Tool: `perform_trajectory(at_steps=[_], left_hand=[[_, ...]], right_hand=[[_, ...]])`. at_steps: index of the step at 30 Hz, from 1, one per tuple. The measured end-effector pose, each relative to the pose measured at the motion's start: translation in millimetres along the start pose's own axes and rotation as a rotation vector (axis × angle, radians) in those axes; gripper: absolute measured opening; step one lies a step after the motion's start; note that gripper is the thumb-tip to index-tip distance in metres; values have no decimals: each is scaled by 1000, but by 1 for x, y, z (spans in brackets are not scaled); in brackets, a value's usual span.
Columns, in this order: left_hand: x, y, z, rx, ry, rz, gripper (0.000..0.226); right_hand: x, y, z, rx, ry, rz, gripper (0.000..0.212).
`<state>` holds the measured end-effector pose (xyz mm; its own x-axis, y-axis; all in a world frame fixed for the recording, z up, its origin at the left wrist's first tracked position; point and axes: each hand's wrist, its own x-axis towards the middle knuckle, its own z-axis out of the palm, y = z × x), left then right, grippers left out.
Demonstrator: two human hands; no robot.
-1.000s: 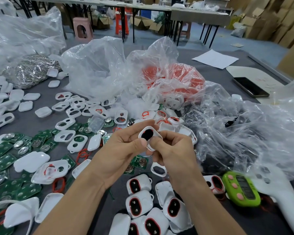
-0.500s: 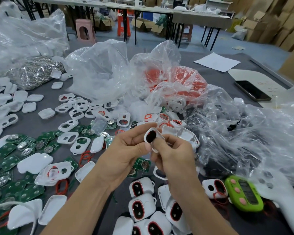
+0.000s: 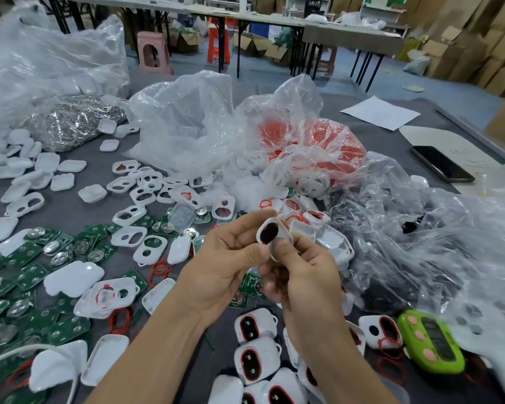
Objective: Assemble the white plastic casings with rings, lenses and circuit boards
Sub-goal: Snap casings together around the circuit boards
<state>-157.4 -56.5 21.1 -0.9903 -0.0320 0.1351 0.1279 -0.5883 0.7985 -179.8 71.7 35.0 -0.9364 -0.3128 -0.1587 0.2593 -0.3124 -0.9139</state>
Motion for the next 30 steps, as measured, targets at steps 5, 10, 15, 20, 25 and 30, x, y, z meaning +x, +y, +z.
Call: perform_trajectory(at_steps=[5, 10, 15, 20, 25, 30], left_hand=[[-1, 0, -4, -4, 63, 7, 56], [0, 1, -3, 13, 100, 13, 61], [1, 2, -5, 23, 55, 1, 68], [1, 0, -4, 49, 45, -17, 67], [1, -4, -2, 109, 69, -9, 45], [1, -6, 0, 164, 77, 4, 46]], right_hand=[[5, -7, -9, 46, -183, 131, 18], [9, -8, -19, 53, -259, 169, 11], [9, -7, -17, 32, -265, 135, 13], [6, -9, -14, 27, -196, 116, 15], [2, -14, -12, -17, -75, 124, 28], [-2, -13, -7, 15, 17, 110, 27]])
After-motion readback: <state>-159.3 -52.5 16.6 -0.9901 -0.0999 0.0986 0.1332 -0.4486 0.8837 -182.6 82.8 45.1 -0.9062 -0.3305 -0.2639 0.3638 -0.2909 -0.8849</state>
